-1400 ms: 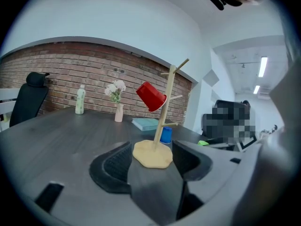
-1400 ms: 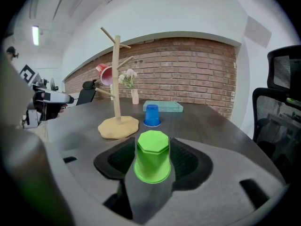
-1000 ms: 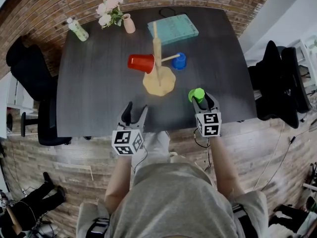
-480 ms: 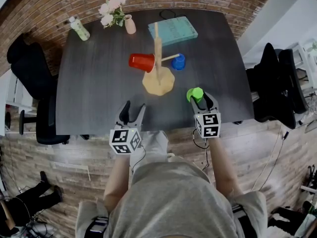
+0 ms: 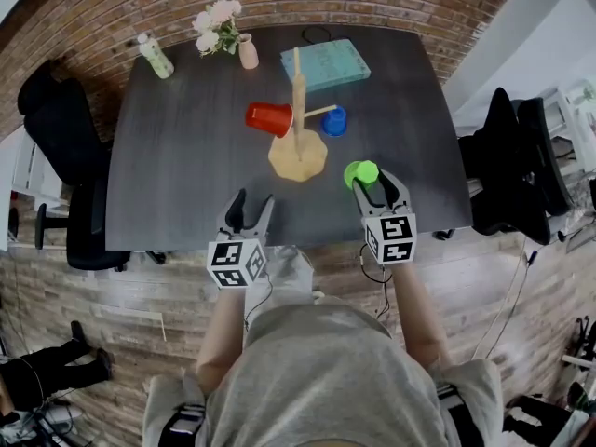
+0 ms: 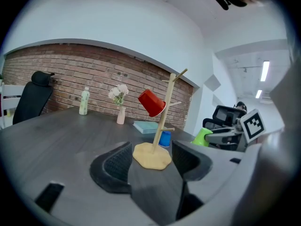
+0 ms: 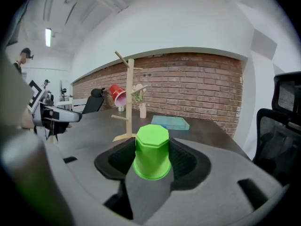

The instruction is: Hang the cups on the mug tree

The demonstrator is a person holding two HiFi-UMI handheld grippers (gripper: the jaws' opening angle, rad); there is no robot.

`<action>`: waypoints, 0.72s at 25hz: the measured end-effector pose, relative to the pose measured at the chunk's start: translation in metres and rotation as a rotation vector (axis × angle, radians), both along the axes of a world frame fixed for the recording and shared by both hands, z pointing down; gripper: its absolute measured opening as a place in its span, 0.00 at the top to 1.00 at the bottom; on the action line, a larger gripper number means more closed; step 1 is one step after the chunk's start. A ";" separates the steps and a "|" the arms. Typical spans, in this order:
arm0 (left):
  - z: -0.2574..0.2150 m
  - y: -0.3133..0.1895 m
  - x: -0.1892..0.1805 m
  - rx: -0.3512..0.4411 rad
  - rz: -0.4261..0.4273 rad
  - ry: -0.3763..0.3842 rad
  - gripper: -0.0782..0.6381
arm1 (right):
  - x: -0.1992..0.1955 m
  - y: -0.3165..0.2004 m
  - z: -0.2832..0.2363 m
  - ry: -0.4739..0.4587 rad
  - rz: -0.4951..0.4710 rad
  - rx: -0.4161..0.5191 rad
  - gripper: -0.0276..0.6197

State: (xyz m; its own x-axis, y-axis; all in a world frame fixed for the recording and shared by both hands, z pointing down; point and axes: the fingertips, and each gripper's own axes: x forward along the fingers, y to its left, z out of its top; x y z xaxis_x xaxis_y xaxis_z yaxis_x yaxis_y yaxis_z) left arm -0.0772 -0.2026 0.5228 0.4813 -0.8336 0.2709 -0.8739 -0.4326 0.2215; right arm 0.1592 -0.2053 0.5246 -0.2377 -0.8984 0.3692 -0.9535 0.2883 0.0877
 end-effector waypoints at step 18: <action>-0.017 0.008 -0.019 0.025 -0.061 0.004 0.53 | -0.049 -0.007 -0.062 -0.026 -0.125 0.102 0.62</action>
State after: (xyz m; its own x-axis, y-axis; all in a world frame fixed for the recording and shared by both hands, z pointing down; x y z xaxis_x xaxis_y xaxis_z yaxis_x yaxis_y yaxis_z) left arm -0.0960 -0.1950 0.5060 0.4301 -0.8681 0.2477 -0.8982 -0.3837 0.2146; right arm 0.1103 -0.2125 0.4631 -0.3581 -0.8938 0.2698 -0.9131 0.3957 0.0988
